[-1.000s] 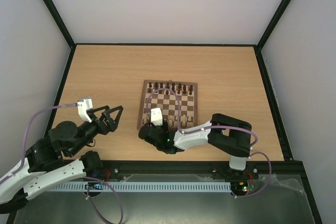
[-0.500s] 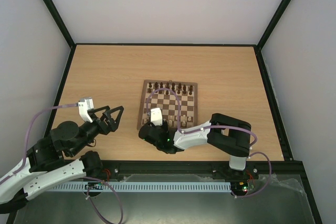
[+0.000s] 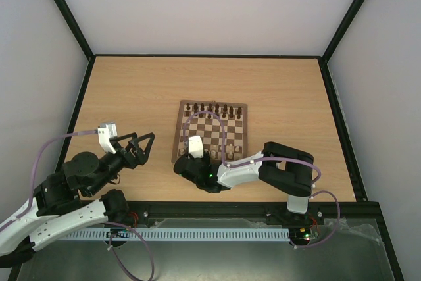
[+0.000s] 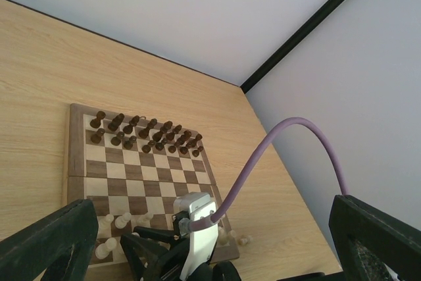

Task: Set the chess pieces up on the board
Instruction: Place the chess piece on the chessboard.

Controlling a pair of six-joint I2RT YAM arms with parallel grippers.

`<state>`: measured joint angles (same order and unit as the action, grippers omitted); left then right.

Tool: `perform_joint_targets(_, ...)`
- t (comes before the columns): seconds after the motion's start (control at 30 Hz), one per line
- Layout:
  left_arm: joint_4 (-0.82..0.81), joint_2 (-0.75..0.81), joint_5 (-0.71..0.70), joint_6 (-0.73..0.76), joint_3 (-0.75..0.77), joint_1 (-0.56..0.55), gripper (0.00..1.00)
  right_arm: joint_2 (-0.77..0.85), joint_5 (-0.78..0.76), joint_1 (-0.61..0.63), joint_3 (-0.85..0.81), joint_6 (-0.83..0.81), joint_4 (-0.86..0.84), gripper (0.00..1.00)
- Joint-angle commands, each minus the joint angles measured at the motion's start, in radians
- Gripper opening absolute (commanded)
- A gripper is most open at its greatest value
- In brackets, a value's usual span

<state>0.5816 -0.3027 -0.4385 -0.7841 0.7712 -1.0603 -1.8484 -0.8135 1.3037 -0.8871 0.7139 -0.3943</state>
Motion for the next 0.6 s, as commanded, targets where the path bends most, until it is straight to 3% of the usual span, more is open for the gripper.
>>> perform_joint_targets(0.0, -0.01, 0.005, -0.016, 0.011, -0.009, -0.004, 0.99, 0.02, -0.003, -0.001, 0.022, -0.004, -0.011, 0.19)
perform_joint_targets(0.57, -0.01, 0.001, -0.016, -0.002, -0.018, -0.003, 0.99, 0.106, -0.006, 0.024, 0.041, -0.036, -0.005, 0.22)
